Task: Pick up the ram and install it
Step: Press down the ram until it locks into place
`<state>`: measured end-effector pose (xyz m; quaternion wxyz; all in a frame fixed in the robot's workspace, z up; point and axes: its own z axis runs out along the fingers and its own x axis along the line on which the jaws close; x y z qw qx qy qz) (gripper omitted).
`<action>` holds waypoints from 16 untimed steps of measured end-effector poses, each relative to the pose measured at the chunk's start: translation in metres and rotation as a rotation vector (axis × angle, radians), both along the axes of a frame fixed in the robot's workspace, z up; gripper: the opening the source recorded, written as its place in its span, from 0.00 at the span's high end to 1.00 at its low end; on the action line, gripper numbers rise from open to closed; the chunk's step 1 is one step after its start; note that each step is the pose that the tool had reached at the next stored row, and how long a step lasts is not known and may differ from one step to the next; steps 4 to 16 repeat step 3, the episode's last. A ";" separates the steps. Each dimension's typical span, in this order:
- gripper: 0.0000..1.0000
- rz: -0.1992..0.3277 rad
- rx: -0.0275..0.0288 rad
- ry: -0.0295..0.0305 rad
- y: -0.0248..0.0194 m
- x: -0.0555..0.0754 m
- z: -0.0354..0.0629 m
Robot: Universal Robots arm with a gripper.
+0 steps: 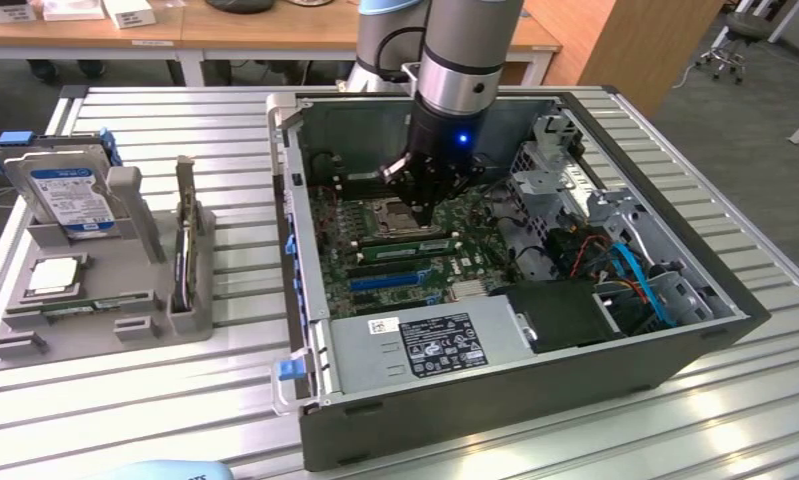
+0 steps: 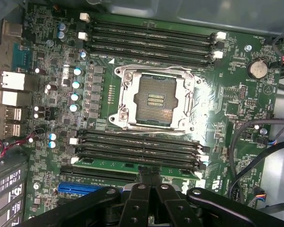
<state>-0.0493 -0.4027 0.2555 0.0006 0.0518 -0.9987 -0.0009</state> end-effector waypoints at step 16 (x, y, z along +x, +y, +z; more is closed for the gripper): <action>0.90 0.000 0.0000 0.0000 0.0000 0.000 0.0000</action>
